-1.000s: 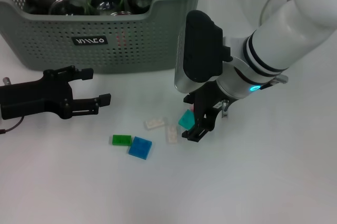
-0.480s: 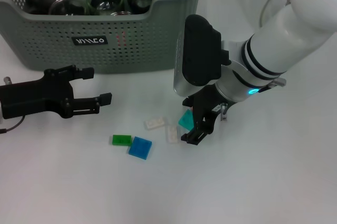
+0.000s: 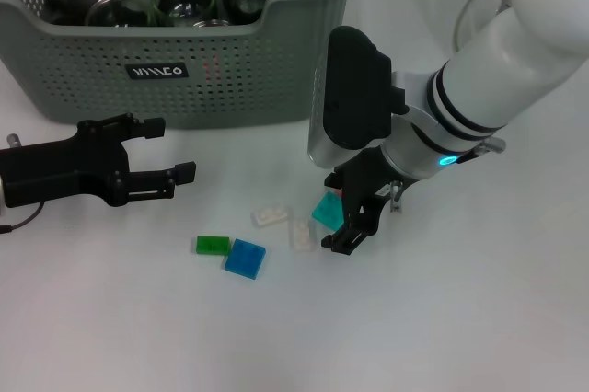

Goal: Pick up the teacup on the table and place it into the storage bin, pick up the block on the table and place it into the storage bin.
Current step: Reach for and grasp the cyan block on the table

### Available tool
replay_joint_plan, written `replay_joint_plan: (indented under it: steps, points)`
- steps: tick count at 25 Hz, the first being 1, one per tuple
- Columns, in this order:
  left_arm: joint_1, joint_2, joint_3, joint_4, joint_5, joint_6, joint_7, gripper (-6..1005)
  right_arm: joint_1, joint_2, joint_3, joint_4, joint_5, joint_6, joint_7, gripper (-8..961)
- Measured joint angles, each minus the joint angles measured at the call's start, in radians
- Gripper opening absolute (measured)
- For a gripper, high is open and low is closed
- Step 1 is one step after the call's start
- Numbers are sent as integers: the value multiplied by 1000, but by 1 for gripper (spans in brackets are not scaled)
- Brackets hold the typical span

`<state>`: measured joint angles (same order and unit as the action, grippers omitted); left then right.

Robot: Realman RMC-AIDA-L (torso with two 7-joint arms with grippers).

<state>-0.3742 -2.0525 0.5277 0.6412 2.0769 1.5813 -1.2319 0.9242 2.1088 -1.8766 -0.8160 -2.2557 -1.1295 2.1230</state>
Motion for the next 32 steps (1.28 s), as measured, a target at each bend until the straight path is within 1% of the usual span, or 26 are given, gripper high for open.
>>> replay_joint_plan:
  steps: [7,25,27,32]
  points:
    - [1,0,0,0,0,-3,0,877,6,-2,7,0,-2,0,7,886]
    - [3,0,-12,0,0,-2,4,877,7,3,-9,9,-2,32,14,880]
    - [2,0,-12,0,0,-2,5,878,7,4,-16,9,-2,34,14,715]
    - [1,0,-12,0,0,-3,6,878,7,4,-20,9,0,41,15,585]
